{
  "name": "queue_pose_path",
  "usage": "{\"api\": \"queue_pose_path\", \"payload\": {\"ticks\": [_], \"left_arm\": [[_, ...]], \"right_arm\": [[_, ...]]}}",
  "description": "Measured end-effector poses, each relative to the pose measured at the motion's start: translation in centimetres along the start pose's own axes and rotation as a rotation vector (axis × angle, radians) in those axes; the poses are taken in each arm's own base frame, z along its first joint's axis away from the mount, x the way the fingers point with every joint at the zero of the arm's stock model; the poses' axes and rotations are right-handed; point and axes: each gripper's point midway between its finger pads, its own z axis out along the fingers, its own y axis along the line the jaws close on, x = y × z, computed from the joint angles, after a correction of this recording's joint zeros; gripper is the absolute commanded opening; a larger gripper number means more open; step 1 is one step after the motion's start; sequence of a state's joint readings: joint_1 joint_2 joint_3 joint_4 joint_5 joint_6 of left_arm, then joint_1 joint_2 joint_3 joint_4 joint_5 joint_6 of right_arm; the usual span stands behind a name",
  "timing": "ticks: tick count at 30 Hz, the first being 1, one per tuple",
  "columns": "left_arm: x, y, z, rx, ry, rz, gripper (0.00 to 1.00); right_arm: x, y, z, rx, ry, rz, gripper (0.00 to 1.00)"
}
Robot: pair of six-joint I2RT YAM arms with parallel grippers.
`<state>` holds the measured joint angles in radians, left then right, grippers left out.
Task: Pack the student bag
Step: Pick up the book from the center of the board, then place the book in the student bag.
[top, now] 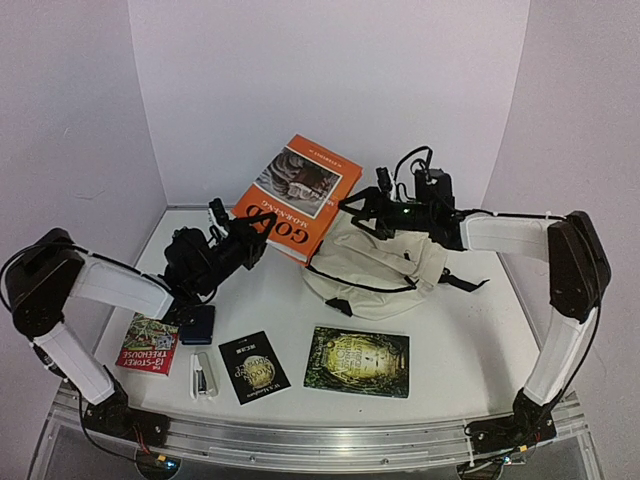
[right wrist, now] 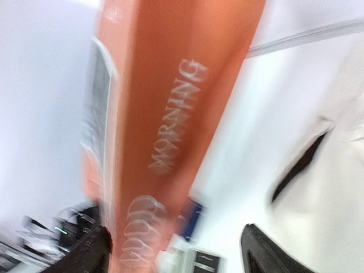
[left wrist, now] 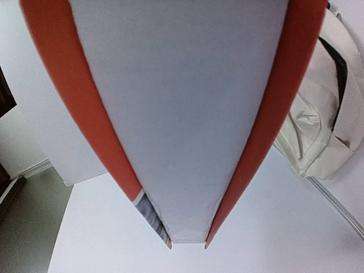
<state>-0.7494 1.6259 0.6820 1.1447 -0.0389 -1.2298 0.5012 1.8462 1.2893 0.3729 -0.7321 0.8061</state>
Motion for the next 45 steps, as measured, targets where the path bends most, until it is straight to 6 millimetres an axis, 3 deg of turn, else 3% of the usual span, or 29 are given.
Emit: {"api": "queue_pose_path", "payload": {"ticks": [5,10,17,22,26,30,35,40,45], "left_arm": [[-1.8,-1.4,-2.7,-0.1,-0.04,0.037,0.12],[-3.8,-3.3,-4.9,-0.161,-0.093,0.088,0.11],[-4.3,-1.8,-6.8,-0.276,-0.103,0.126,0.11],[-4.2,-0.2,-8.2,-0.341,-0.096,0.139,0.11],[-4.4,0.0,-9.2,-0.369,-0.098,0.154,0.11],[-4.9,-0.9,-9.8,-0.36,-0.11,0.161,0.11],[-5.1,-1.2,-10.3,-0.362,-0.115,0.17,0.1],[-4.5,-0.2,-10.6,-0.396,-0.08,0.175,0.08],[-3.5,0.6,-11.5,-0.427,-0.022,0.179,0.07]], "right_arm": [[1.7,-1.8,-1.5,0.174,0.155,-0.302,0.81],[5.9,-5.0,-2.5,0.33,0.399,-0.508,0.8],[11.3,-6.9,-1.7,0.407,0.658,-0.68,0.73],[11.1,-9.0,-1.5,0.481,0.707,-0.717,0.61],[10.7,-10.3,-1.7,0.541,0.721,-0.725,0.63],[10.0,-11.0,-1.8,0.588,0.718,-0.74,0.4],[9.4,-10.6,-1.7,0.602,0.705,-0.735,0.22],[8.9,-10.1,-1.6,0.604,0.687,-0.725,0.04],[7.5,-9.5,-1.4,0.608,0.65,-0.725,0.0]]}}
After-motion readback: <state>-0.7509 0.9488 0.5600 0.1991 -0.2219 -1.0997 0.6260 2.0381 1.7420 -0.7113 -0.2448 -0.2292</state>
